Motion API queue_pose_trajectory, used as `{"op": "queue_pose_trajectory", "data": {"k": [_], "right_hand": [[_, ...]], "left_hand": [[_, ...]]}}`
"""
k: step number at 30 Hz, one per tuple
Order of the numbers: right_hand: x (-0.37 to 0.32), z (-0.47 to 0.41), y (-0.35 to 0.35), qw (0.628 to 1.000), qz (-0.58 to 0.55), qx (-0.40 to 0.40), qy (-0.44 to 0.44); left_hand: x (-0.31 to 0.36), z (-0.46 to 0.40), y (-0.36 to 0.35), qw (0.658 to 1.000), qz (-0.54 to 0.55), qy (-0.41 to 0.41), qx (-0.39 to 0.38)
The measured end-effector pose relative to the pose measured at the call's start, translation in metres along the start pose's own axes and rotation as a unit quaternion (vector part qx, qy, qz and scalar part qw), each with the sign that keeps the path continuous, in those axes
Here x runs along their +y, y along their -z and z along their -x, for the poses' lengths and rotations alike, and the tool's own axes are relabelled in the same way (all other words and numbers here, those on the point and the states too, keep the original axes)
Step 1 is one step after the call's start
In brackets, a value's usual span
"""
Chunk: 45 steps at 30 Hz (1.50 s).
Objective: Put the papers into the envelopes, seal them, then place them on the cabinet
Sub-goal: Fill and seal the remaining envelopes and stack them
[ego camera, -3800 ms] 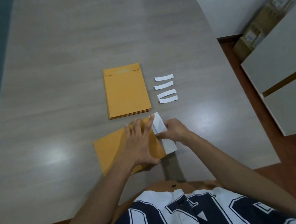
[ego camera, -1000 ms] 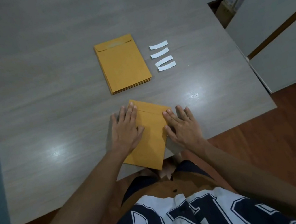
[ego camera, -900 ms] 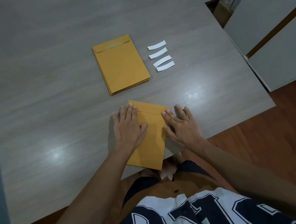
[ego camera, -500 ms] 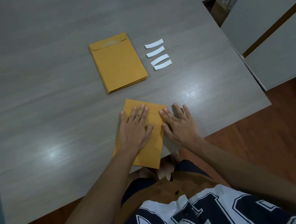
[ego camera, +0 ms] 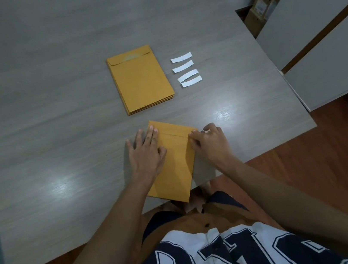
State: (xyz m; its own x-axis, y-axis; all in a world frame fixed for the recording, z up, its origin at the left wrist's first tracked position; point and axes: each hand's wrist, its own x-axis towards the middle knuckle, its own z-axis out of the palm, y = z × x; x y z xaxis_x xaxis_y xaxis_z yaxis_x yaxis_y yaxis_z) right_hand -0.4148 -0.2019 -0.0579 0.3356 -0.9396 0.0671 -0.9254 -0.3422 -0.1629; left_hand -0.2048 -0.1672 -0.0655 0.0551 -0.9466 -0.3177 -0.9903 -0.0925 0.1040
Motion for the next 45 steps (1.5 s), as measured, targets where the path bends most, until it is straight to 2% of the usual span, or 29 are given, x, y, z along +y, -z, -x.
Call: {"op": "queue_pose_trajectory", "data": {"k": [6,9,12,14,16,19,22,27,32,36,40,45], "right_hand": [[-0.019,-0.041,0.005,0.976,-0.076,-0.137,-0.151],[-0.025,-0.052,0.003,0.965,-0.087,-0.171,-0.176],[-0.025,-0.059,0.005,0.939,-0.212,-0.185,-0.197],[-0.026,-0.062,0.012,0.9,-0.334,-0.192,-0.204],[-0.029,-0.067,0.022,0.868,-0.406,-0.2,-0.203],[-0.034,-0.079,0.032,0.848,-0.445,-0.203,-0.204],[-0.03,-0.099,0.031,0.842,-0.453,-0.191,-0.223],[-0.028,-0.15,0.036,0.837,-0.452,-0.204,-0.23],[-0.029,-0.219,0.046,0.851,-0.439,-0.16,-0.239],[-0.033,-0.281,0.047,0.885,-0.387,-0.13,-0.222],[-0.04,-0.331,0.031,0.894,-0.372,-0.114,-0.222],[-0.044,-0.373,0.007,0.908,-0.335,-0.106,-0.226]], "left_hand": [[0.007,-0.002,0.006,0.998,0.058,0.008,0.014],[0.001,0.001,0.006,0.994,0.087,0.007,0.068],[-0.01,0.0,0.01,0.974,0.186,0.033,0.126],[-0.014,-0.004,0.021,0.933,0.329,0.083,0.121],[-0.017,-0.013,0.035,0.871,0.463,0.144,0.075],[-0.025,-0.027,0.051,0.82,0.537,0.196,0.041],[-0.035,-0.038,0.063,0.762,0.613,0.206,0.03],[-0.045,-0.062,0.09,0.767,0.612,0.184,0.062],[-0.054,-0.113,0.113,0.755,0.621,0.192,0.09],[-0.06,-0.165,0.128,0.774,0.577,0.223,0.135],[-0.069,-0.216,0.137,0.77,0.549,0.277,0.171],[-0.082,-0.264,0.134,0.77,0.523,0.319,0.178]]}}
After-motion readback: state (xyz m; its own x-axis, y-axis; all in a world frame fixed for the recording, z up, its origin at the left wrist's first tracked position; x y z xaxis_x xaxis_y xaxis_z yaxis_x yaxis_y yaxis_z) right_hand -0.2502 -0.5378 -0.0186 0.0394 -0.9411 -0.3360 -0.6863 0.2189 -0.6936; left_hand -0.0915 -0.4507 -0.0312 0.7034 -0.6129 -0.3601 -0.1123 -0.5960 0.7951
